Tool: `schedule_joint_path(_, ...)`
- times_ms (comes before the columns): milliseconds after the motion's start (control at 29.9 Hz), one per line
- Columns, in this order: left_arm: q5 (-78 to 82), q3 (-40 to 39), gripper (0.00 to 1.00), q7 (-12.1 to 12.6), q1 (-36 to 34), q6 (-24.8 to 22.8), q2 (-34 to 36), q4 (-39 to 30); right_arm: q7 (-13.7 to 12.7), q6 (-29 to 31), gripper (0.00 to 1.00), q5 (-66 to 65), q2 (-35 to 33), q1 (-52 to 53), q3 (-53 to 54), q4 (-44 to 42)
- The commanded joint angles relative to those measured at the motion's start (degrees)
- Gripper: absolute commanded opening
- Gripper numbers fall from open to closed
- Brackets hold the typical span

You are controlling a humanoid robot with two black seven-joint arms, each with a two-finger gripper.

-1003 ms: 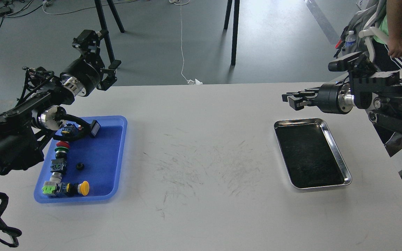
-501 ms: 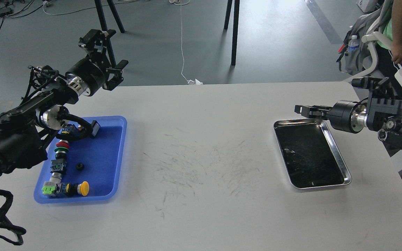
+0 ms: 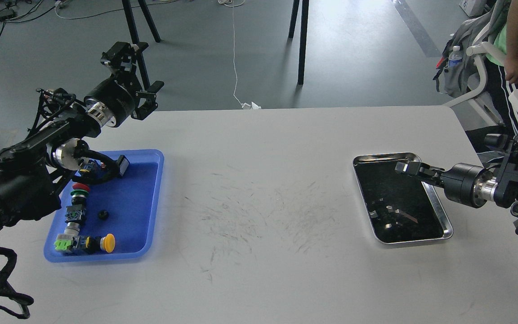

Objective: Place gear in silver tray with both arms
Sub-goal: 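Carry the gear over the silver tray with the right gripper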

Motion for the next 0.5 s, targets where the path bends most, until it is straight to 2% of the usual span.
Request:
schedule_joint_path(0,0.0,-0.01,0.99,0.0,0.01,0.08,-0.13,0.01,0.0,0.02,0.06,0.3,-0.79,-1.75,1.69,-0.21)
schedule_joint_path(468,0.0,-0.09,0.99,0.0,0.01,0.7,-0.4,0.01,0.0,0.11,0.09,0.3,0.45,-4.04,2.39,-5.31)
